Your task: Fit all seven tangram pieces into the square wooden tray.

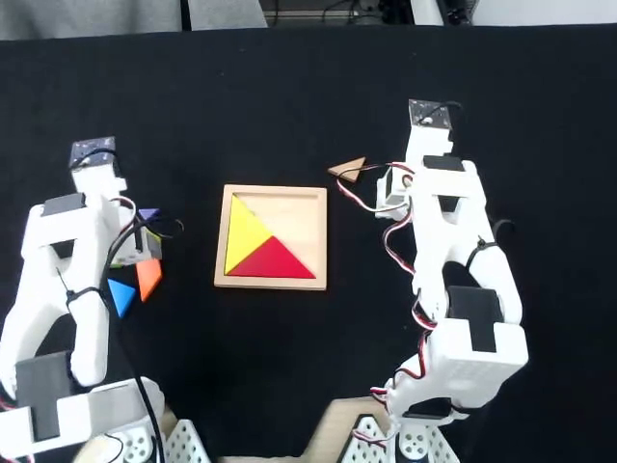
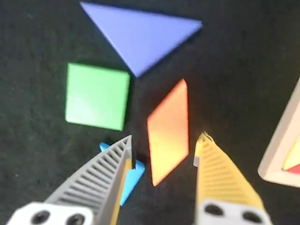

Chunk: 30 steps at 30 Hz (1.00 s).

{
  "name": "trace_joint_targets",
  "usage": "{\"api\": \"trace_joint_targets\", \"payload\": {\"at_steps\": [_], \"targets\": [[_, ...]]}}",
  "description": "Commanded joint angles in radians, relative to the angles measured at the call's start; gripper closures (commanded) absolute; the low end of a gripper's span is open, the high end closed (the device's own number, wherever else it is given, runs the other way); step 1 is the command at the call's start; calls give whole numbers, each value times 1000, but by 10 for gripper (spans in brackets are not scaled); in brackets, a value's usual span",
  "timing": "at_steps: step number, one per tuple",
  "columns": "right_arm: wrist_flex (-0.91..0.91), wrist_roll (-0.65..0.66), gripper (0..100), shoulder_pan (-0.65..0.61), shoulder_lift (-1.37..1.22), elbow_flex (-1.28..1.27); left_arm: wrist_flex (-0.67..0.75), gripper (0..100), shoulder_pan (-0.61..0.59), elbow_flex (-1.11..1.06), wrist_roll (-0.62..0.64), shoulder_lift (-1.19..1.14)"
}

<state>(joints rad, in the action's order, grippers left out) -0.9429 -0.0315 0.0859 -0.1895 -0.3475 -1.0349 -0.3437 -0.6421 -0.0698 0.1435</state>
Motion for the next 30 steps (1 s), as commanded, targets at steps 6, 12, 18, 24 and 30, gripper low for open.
{"api": "trace_joint_targets", "payload": {"at_steps": [6,12,18,24,30], "targets": [[11,11,833,-14,62,4,46,782,-22,21,5,-52],[11,11,833,-14,62,4,74,783,-8,54,5,-170],[11,11,833,-14,62,4,64,783,-15,96,5,-227],[11,11,833,-14,62,4,-44,780,-18,131,6,-126],[11,11,833,-14,62,5,-74,780,-73,110,-23,23]]}}
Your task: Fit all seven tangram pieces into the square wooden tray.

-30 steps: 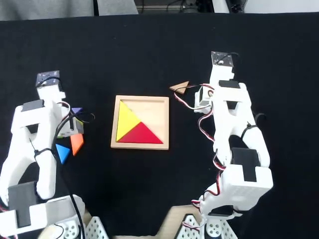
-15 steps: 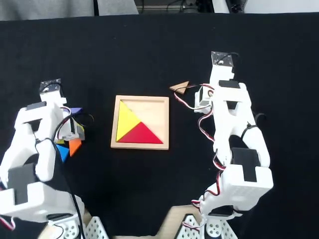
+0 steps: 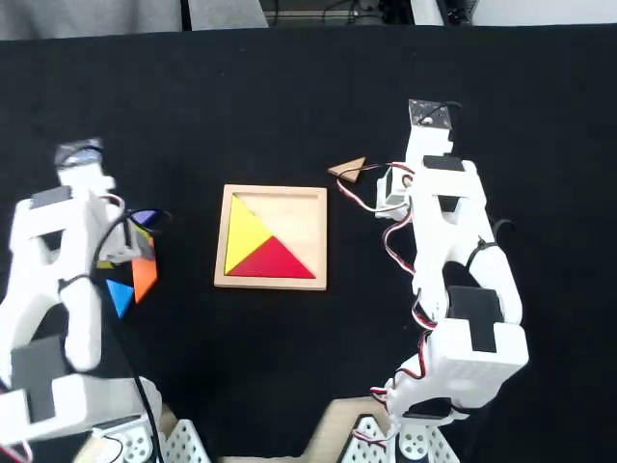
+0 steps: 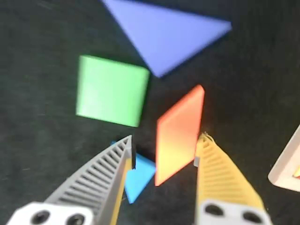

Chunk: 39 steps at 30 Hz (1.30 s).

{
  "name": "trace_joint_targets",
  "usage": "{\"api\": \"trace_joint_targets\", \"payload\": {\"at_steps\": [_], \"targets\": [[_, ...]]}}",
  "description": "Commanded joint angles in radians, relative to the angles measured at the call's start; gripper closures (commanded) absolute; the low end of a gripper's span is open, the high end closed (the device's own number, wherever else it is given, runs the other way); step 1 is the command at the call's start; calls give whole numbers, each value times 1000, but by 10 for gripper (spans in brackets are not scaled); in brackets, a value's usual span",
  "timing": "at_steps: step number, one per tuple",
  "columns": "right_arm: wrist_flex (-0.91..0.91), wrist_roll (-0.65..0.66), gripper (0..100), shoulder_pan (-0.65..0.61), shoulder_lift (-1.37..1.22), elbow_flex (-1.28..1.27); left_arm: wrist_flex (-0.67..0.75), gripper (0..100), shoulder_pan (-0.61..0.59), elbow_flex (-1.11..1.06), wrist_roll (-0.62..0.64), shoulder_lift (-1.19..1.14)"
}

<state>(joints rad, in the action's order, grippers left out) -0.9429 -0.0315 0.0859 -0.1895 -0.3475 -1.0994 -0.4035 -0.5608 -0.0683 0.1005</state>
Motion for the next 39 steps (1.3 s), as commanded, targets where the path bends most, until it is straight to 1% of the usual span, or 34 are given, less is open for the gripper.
{"api": "trace_joint_targets", "payload": {"at_steps": [1,6,8,13,20,23,30,34,39], "targets": [[11,11,833,-14,62,5,-9,780,-12,19,-35,60],[12,11,833,-14,62,4,104,781,-21,-13,-51,-43],[12,11,833,-14,62,4,124,780,-10,-12,-52,-98],[12,11,833,-14,62,4,137,781,12,5,-52,-169],[12,11,833,-14,62,4,137,783,19,2,-52,-176],[12,11,833,-14,62,4,130,783,48,1,-54,-178],[9,11,833,-14,62,4,127,784,163,-30,-43,-167],[9,11,833,-14,64,4,127,784,197,-27,-43,-167],[8,55,833,-14,65,4,127,784,271,-27,-44,-167]]}}
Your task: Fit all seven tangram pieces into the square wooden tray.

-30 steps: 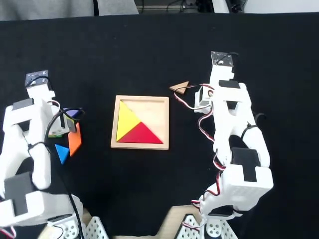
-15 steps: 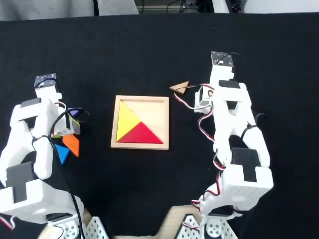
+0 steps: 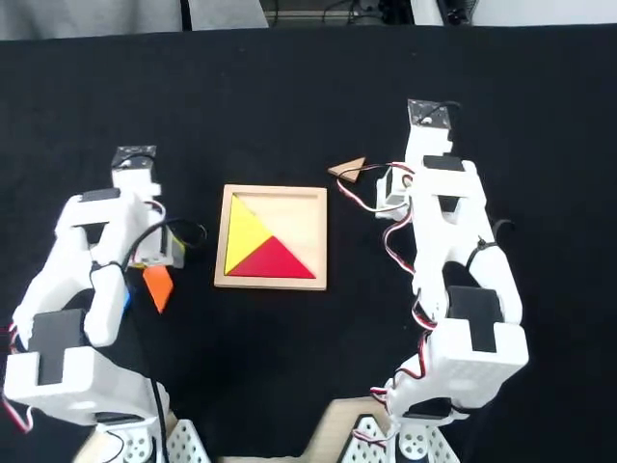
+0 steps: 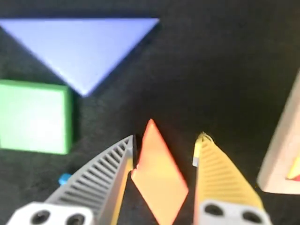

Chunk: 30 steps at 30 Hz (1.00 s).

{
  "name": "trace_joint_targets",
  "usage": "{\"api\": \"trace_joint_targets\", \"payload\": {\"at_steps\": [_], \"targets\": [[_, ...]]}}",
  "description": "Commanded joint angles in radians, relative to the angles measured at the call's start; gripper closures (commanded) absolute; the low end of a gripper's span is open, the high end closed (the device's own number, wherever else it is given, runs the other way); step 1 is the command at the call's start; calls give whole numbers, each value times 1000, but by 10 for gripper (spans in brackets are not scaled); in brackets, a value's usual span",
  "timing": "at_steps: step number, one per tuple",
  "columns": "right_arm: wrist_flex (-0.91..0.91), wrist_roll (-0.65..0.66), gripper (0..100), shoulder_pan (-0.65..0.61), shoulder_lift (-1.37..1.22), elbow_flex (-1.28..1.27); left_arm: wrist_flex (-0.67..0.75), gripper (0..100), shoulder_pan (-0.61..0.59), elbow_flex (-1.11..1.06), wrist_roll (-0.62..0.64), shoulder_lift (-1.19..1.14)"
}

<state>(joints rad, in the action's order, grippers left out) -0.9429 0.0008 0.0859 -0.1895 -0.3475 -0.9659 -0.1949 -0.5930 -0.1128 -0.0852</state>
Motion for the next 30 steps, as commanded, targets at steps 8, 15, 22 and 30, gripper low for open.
{"api": "trace_joint_targets", "payload": {"at_steps": [8,15,22,30], "targets": [[8,28,832,-14,64,4,-187,784,107,54,-8,61],[8,29,832,-14,64,4,-265,780,113,-50,-9,370],[8,29,832,-14,62,2,-204,780,67,-209,3,483],[8,26,832,-14,62,2,-54,784,-96,-217,114,311]]}}
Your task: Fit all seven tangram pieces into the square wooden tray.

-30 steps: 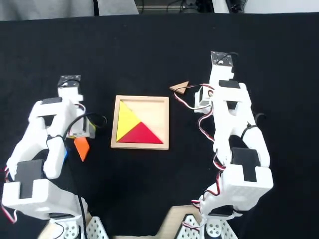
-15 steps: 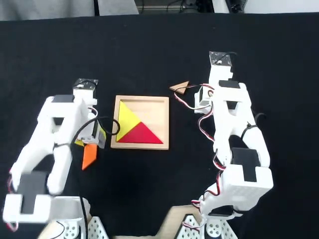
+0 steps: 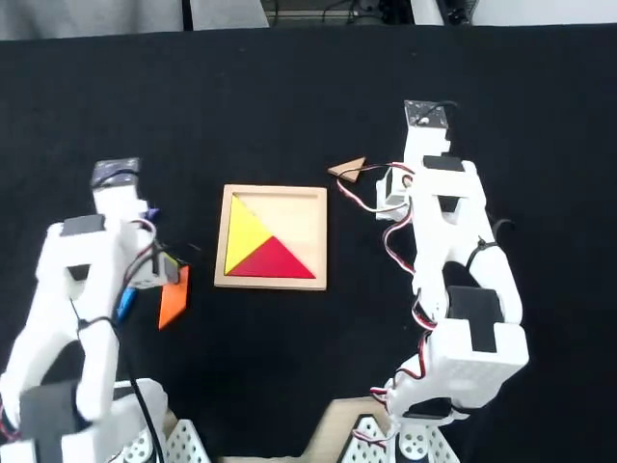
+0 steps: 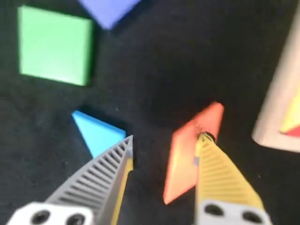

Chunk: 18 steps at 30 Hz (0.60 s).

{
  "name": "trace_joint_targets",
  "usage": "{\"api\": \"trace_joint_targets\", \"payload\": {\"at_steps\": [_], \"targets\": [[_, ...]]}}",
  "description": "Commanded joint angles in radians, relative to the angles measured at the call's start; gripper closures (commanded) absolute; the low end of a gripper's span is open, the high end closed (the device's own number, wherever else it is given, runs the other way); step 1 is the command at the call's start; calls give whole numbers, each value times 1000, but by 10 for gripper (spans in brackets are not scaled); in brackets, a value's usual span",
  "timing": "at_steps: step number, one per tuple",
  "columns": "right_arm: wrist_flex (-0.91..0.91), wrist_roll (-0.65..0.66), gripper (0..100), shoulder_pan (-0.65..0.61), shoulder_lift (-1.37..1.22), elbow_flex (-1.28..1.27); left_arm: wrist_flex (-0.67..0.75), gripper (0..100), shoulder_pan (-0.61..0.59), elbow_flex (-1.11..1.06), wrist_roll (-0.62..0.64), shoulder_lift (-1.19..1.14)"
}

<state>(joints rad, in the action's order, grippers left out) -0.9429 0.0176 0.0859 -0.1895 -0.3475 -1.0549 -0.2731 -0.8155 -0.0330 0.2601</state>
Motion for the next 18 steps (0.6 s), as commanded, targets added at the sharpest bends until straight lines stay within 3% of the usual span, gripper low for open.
{"api": "trace_joint_targets", "payload": {"at_steps": [1,10,18], "targets": [[8,9,832,-14,62,2,43,784,-15,2,35,-49],[8,9,832,-14,62,2,41,784,88,1,38,-120],[8,11,832,-15,62,2,28,784,84,1,40,-121]]}}
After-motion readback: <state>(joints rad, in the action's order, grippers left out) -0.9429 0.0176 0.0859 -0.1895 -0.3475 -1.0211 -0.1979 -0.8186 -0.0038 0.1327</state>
